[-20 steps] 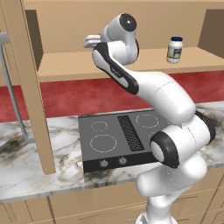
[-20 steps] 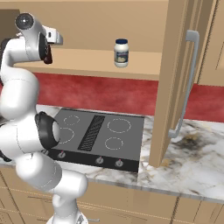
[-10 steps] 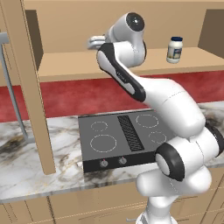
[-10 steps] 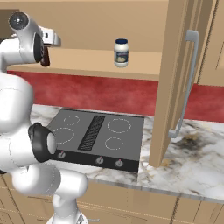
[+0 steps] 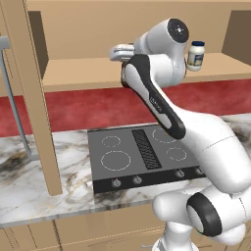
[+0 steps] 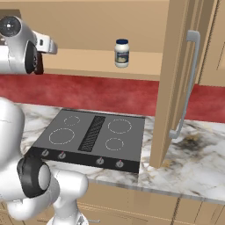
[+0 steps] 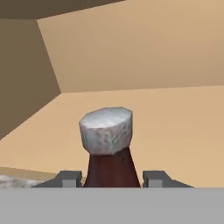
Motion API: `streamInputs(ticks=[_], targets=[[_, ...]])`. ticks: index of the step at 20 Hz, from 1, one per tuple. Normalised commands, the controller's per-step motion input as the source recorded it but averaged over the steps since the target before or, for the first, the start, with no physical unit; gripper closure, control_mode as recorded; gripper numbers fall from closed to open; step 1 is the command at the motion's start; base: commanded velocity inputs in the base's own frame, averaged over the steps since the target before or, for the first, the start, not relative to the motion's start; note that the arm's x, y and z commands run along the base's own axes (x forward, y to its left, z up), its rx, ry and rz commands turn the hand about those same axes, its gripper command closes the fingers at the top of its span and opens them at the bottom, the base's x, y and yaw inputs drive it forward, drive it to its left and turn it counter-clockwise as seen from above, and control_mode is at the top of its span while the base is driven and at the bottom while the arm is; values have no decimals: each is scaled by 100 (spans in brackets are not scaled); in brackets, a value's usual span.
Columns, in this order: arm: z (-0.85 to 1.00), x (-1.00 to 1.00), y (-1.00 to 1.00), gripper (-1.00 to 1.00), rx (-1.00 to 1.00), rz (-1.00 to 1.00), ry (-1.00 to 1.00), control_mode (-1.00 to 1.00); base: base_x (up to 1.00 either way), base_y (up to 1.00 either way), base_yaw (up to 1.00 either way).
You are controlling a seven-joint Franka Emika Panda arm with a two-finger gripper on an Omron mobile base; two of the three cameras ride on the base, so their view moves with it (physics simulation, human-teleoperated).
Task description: Move the ketchup and mayonnaise from the cabinet to the dining counter.
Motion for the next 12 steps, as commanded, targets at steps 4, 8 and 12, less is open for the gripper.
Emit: streamInputs(ticks=[4, 8, 12], targets=[[3, -84, -17, 100, 3, 0, 0, -100, 0, 0, 0], [4, -82, -17, 100, 0, 0, 0, -100, 0, 0, 0], [3, -69, -6, 100, 0, -3, 0, -100, 0, 0, 0]])
